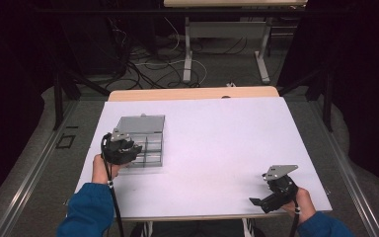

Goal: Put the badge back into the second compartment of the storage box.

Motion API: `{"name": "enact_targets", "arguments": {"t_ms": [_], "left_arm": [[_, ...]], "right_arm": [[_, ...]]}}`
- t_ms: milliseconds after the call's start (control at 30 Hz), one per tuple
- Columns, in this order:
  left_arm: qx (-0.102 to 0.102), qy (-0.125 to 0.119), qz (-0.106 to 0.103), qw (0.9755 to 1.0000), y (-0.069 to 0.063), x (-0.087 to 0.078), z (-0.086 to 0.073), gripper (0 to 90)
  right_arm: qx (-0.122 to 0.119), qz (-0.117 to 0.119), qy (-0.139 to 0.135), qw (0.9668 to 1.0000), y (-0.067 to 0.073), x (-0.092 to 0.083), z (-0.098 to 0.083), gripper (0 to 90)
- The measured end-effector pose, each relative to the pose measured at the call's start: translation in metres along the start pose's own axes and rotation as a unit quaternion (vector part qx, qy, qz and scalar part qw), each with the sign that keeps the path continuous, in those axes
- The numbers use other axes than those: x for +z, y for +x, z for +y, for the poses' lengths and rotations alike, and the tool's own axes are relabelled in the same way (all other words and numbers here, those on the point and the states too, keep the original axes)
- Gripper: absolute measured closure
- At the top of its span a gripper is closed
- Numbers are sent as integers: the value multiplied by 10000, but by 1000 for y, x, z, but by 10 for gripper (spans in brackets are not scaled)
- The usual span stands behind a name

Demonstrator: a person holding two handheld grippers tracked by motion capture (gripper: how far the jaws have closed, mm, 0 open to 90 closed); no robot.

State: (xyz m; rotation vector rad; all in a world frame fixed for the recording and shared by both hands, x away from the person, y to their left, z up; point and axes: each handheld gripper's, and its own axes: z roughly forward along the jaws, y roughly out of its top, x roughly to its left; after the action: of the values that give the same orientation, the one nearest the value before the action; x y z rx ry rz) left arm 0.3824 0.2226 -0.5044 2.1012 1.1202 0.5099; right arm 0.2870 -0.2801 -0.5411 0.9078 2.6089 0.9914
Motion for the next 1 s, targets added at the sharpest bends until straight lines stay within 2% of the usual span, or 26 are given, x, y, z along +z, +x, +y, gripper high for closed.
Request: {"name": "enact_targets", "arguments": {"t_ms": [433,567,633,833,1000], "left_arm": [[71,112,-35,9999,1,1,0,586],[67,158,-49,9998,2,1,-1,586],[29,151,-123,9998,3,2,-1,586],[3,158,-92,9998,4,2,-2,586],[6,215,-132,9997,4,2,-2,586]], "right_arm": [[-77,-8,5,10000,-1,0,0,8],[-69,-15,2,10000,0,0,0,7],[-71,-12,4,10000,-1,0,0,8],[-8,-22,-17,10000,1,0,1,7],[-97,-17,-11,10000,-1,0,0,8]]}}
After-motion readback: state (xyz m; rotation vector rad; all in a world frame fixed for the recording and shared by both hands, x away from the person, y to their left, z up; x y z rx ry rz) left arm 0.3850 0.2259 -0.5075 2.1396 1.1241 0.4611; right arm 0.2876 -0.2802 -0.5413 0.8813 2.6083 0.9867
